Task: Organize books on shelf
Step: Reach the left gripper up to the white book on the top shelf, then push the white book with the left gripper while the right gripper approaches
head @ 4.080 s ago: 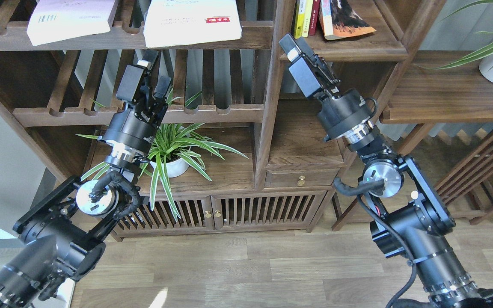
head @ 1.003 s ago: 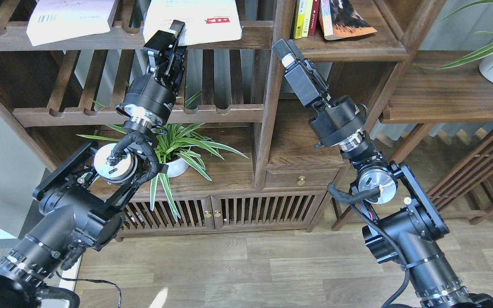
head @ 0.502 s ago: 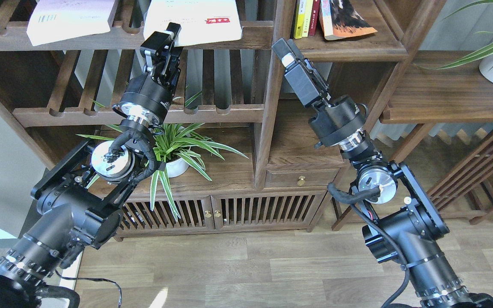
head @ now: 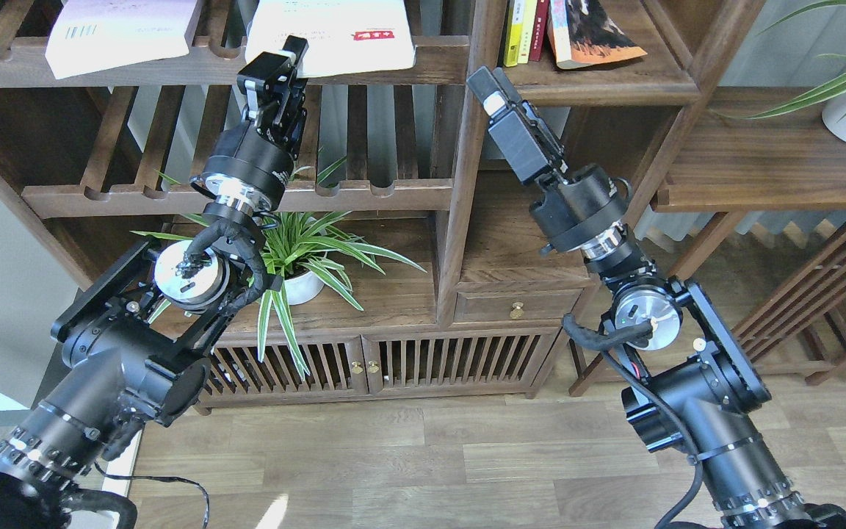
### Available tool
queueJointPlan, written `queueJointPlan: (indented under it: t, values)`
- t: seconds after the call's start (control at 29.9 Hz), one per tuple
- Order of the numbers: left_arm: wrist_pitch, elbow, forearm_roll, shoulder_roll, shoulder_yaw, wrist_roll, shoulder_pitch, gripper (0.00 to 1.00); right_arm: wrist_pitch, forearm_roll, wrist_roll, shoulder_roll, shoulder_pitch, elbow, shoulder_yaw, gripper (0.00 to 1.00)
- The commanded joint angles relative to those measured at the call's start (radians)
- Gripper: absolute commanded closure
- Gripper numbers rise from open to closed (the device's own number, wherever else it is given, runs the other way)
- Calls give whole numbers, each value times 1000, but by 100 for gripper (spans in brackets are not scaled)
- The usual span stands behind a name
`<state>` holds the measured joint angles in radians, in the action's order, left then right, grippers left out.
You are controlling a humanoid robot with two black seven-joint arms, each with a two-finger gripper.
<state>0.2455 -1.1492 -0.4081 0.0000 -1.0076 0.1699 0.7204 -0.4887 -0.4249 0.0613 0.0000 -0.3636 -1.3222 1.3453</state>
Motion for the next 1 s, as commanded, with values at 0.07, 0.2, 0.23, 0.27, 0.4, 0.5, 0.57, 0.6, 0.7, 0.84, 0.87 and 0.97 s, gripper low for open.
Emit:
queueJointPlan:
  t: [0.07, 0.2, 0.23, 0.27, 0.4, 0.5, 0.57, 0.6, 0.7, 0.84, 0.87, 0.97]
  values:
    - [3, -10, 0, 0, -5, 2, -4, 74, 0, 0, 0, 0, 0, 0, 0, 38]
    - [14, -12, 0, 0, -14, 13, -21, 80, 0, 0, 0, 0, 0, 0, -2, 38]
    - [30, -12, 0, 0, -14, 14, -27, 83, 0, 0, 0, 0, 0, 0, 0, 38]
    - [58, -12, 0, 0, -14, 14, -33, 87, 0, 0, 0, 0, 0, 1, 0, 38]
    - [190, -4, 2, 0, -3, 8, -53, 97, 0, 2, 0, 0, 0, 3, 0, 38]
    - [221, -6, 0, 0, -12, 10, -53, 98, 0, 8, 0, 0, 2, 6, 0, 38]
    - [243, -9, 0, 0, -16, 10, -53, 99, 2, 27, 0, 0, 0, 8, -2, 38]
    - [243, -7, 2, 0, -14, 7, -53, 99, 10, 40, 2, 0, 0, 9, -2, 38]
    - [243, -6, 3, 0, -3, 0, -64, 99, 36, 84, 0, 0, -2, 14, -2, 38]
    - [243, -14, 11, 0, 1, -7, -85, 99, 55, 135, 0, 0, -6, 23, -11, 37]
    - [243, -15, 12, 0, 3, -7, -91, 99, 56, 140, 0, 0, -8, 26, -14, 37]
    - [243, -15, 17, 9, 21, -10, -96, 100, 61, 156, 0, 0, -11, 38, -23, 37]
